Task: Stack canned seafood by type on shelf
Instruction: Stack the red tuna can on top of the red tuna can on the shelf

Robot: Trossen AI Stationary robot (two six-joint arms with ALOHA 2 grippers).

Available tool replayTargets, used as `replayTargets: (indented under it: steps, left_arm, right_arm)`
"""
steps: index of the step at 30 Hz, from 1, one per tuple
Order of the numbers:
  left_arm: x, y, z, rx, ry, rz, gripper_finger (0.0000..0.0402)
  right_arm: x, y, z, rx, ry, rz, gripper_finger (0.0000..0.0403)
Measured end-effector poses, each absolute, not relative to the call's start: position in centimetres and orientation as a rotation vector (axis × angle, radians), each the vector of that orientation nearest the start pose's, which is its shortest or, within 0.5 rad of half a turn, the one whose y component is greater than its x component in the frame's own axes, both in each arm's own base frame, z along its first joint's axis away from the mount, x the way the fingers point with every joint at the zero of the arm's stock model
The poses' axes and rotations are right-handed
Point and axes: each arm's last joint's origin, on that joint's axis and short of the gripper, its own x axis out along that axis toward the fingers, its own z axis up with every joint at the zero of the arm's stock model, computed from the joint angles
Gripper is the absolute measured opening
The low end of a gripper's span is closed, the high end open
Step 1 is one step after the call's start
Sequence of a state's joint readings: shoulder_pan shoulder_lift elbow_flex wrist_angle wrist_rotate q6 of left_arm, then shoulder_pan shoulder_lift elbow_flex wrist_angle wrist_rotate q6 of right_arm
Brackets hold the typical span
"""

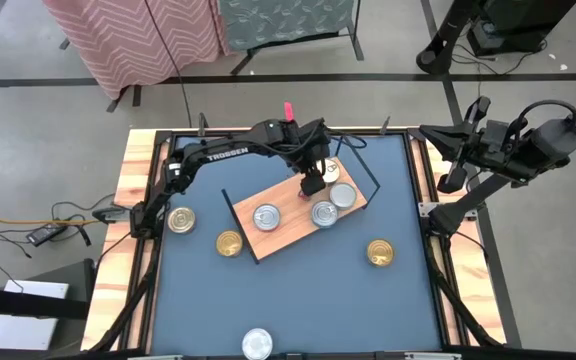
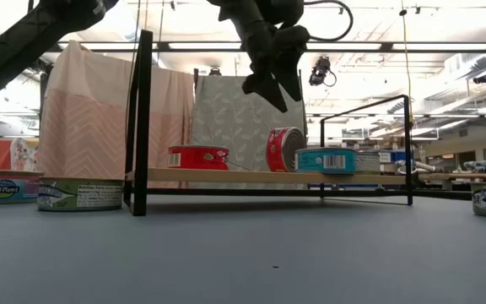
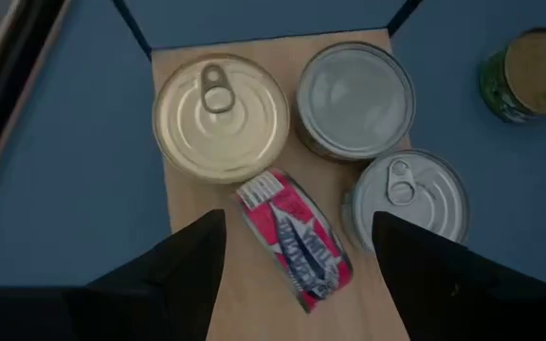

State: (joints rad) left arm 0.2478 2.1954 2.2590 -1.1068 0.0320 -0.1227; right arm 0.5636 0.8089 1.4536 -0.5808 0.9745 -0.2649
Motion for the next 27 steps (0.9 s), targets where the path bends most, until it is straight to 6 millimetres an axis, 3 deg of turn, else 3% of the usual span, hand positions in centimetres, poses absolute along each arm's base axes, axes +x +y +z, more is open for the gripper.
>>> replayTargets:
  steps: [10, 27]
  left_arm:
    - [45.1, 9.9, 26.5, -0.363, 1.136, 0.323, 0.0296]
    - [45.8, 9.4, 26.1, -0.333, 1.074, 0.467, 0.0287]
  right_arm:
    - [7.7, 2.0, 49.5, -0.215, 0.007, -0.414, 0.0007]
    - [7.5, 1.9, 49.5, -0.215, 0.005, -0.414, 0.0007]
